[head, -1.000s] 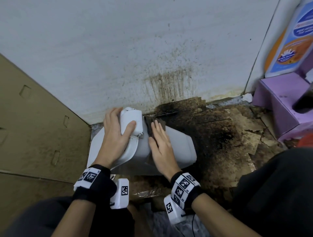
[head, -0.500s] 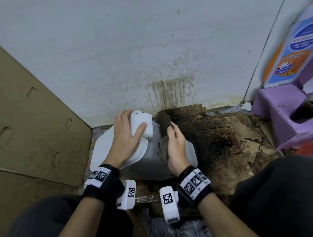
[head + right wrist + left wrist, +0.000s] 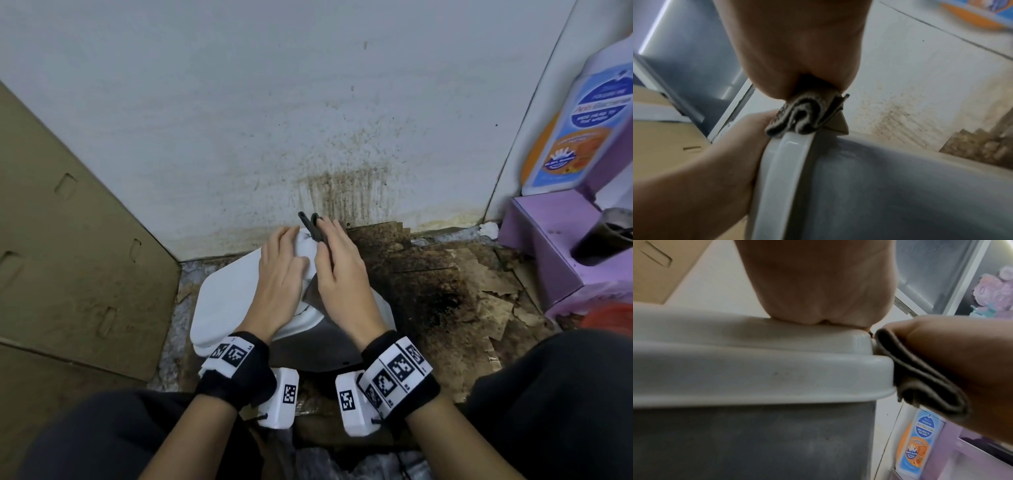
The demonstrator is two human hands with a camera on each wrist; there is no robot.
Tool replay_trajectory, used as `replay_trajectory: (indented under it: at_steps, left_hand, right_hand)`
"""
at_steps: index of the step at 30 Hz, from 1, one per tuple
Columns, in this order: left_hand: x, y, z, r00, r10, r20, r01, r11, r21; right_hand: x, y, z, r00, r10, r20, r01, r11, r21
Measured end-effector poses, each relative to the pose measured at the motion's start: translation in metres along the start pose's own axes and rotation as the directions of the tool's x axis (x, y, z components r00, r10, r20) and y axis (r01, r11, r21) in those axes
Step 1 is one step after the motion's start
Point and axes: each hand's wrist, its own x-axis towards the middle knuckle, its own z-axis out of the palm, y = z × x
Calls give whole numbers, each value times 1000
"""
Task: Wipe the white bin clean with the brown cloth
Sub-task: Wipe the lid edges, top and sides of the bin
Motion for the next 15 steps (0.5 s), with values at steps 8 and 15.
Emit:
replay_trajectory:
  at_steps: [8,15]
  left_hand:
    - [5,-2,-8,1000,-27,16,26,999,29]
    - [3,-4,0,1000,-24,20,23,998,57]
  right_hand:
    - [-40,5,9,993,-118,5,118,988,-97]
    - [-16,10,7,995,-101,5,101,984,-147]
